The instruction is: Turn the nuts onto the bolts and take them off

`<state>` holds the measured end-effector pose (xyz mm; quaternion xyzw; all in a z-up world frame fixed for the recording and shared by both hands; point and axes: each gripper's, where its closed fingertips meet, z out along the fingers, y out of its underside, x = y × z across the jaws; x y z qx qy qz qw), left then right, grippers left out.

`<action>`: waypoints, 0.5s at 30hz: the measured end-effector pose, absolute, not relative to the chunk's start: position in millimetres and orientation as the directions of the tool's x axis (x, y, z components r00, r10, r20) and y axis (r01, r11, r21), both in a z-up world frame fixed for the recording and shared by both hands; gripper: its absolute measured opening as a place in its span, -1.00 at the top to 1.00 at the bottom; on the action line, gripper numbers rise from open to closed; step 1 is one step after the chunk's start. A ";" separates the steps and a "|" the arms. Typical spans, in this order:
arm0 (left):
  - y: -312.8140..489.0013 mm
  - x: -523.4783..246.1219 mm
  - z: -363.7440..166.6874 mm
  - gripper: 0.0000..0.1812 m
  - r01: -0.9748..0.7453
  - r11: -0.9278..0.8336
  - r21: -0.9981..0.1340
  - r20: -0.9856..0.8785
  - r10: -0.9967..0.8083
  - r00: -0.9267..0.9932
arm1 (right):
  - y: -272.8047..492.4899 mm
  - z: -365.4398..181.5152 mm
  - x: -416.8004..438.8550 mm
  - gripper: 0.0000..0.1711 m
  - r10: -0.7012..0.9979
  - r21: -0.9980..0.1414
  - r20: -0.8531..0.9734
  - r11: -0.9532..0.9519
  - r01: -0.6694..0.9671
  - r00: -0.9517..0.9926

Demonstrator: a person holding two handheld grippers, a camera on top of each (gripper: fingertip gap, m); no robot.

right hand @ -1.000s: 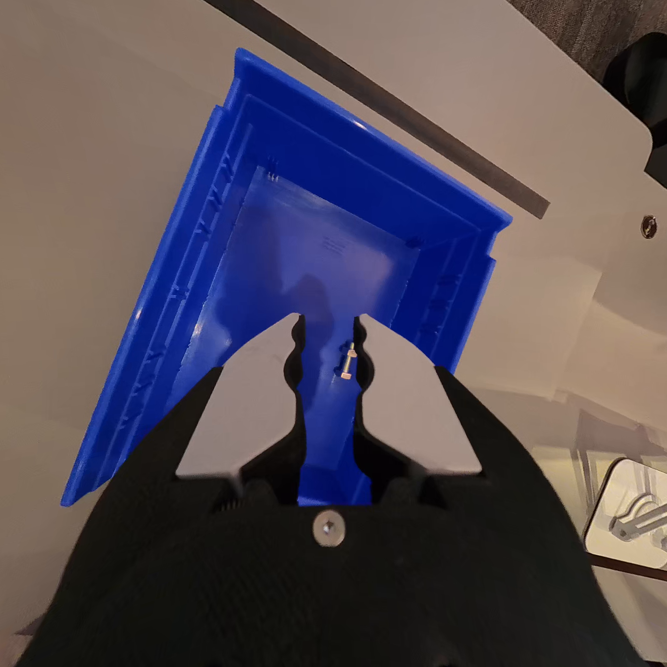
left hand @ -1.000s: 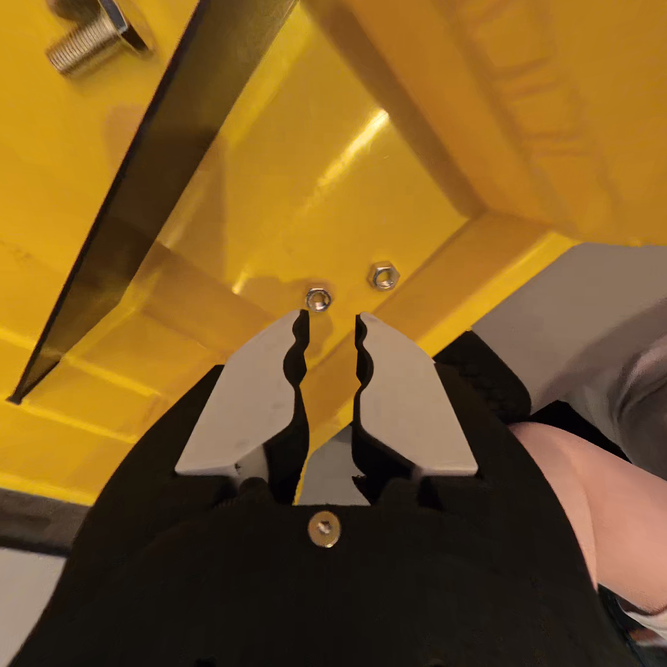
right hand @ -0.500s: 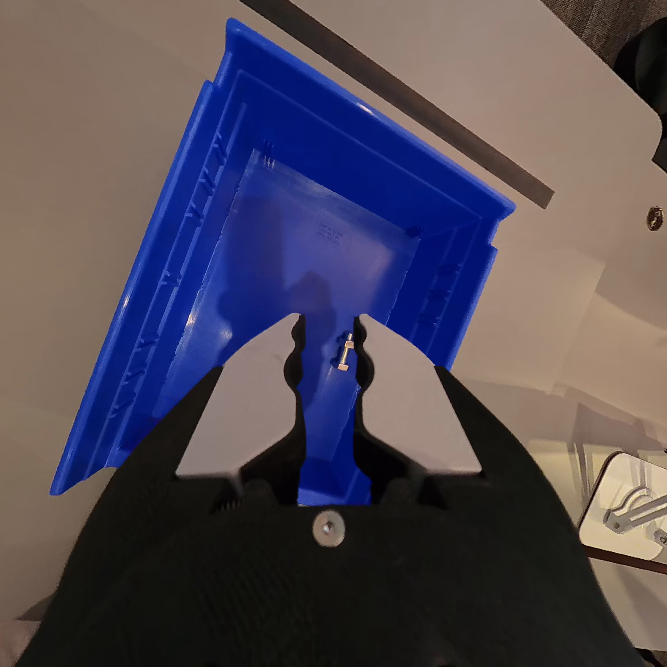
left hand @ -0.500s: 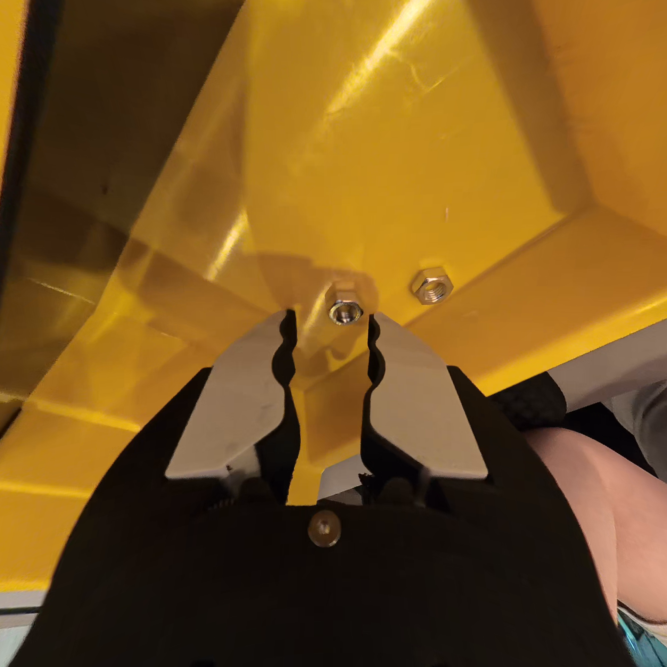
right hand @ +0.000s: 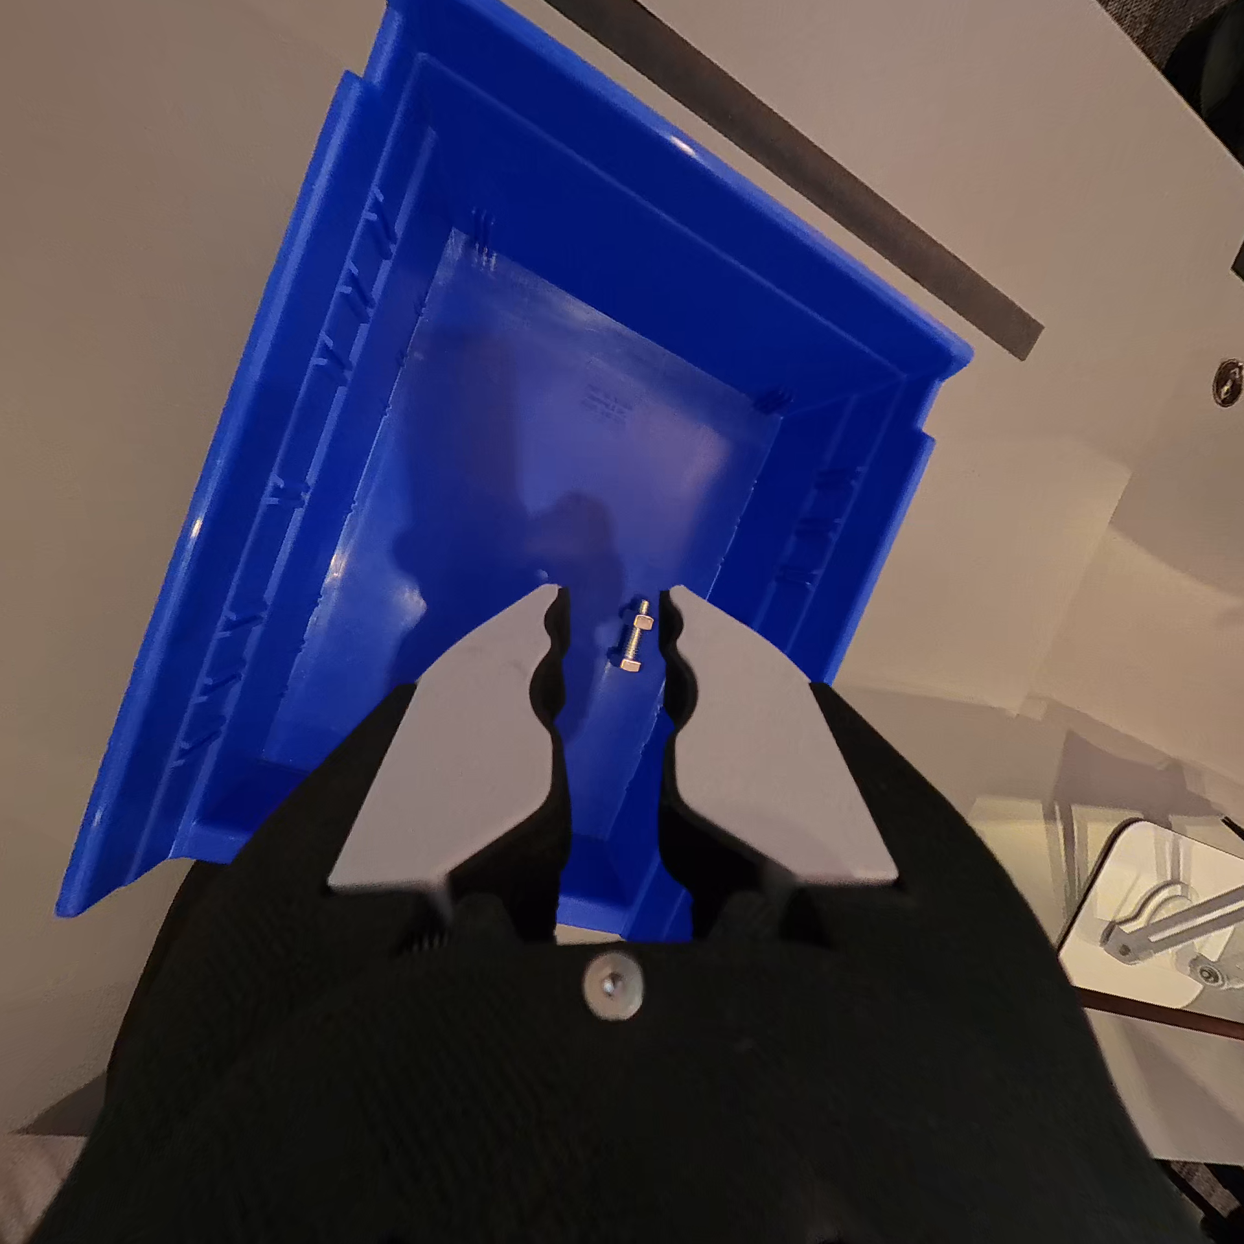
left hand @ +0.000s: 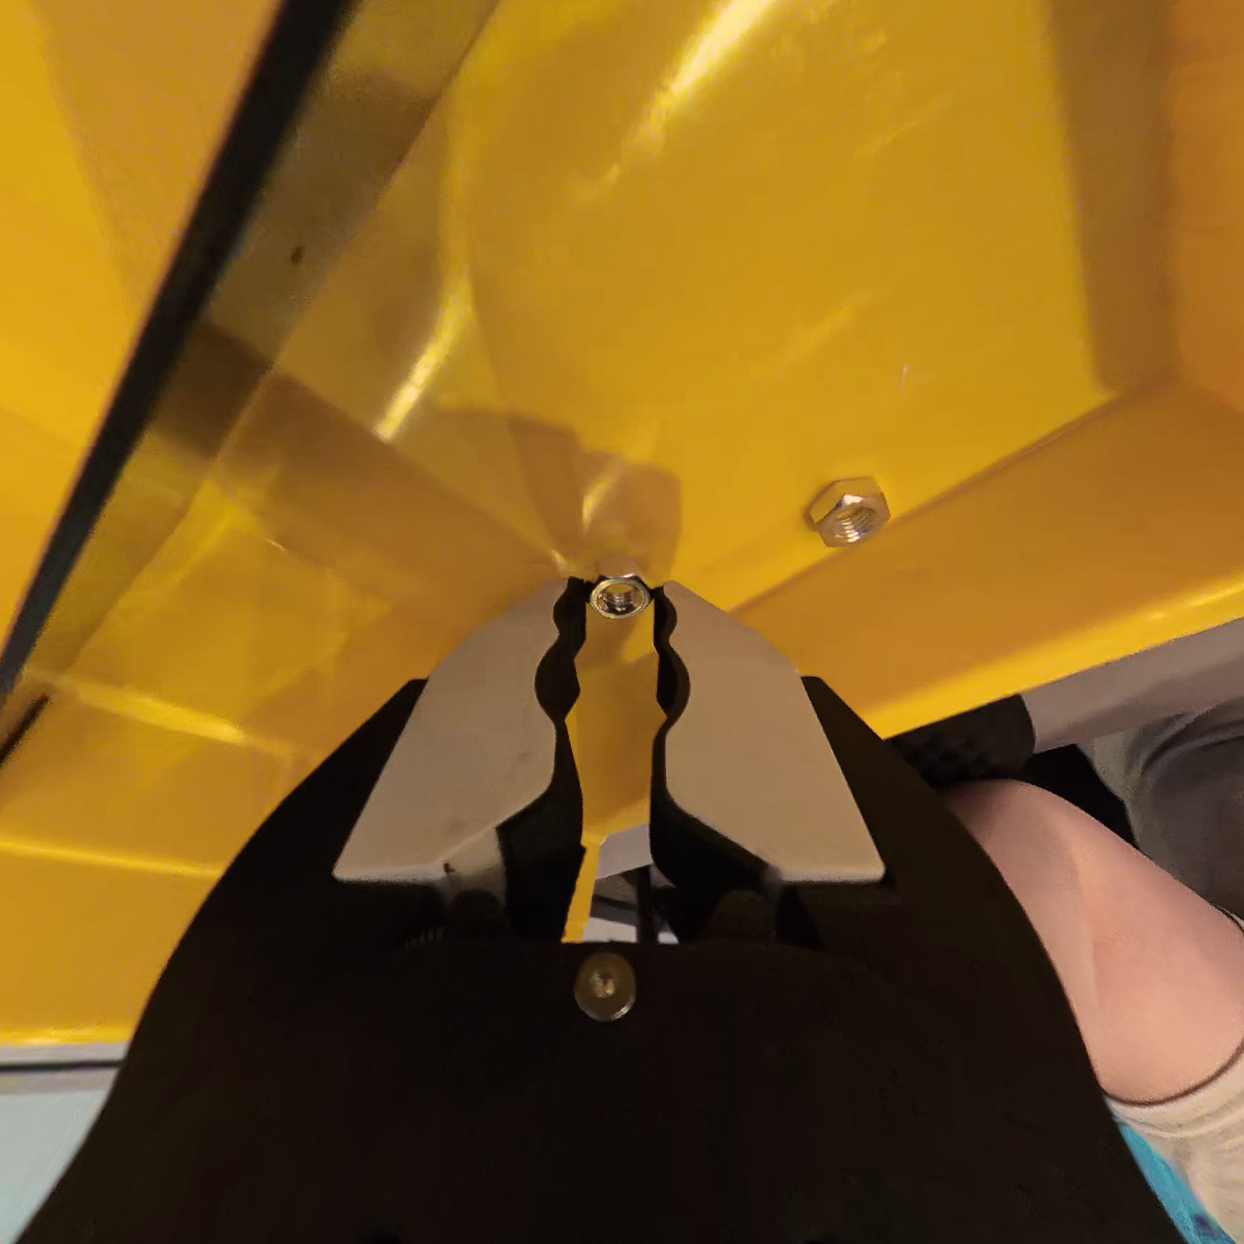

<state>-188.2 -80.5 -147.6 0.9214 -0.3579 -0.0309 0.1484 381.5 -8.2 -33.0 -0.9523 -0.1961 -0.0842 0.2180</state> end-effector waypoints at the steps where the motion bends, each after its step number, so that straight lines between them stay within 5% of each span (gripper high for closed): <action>1: -80.7 -188.4 -144.0 0.79 -0.643 -0.713 0.280 0.058 -0.656 0.752 | -8.5 -33.3 381.9 0.68 0.336 -0.380 0.247 -0.829 0.410 0.909; 5: -73.4 -182.2 -116.7 0.79 -0.642 -0.755 0.132 0.057 -0.641 0.766 | -9.5 -34.7 382.6 0.68 0.340 -0.368 0.252 -0.832 0.415 0.906; 12: -48.7 -40.2 4.2 0.79 -0.611 -0.479 -0.631 0.129 -0.841 0.526 | -9.0 -32.0 381.9 0.68 0.338 -0.375 0.265 -0.826 0.420 0.903; 15: -71.7 57.2 27.9 0.79 -0.483 -0.403 -0.777 0.253 -0.903 0.346 | -8.4 -31.4 382.4 0.68 0.335 -0.377 0.270 -0.826 0.420 0.903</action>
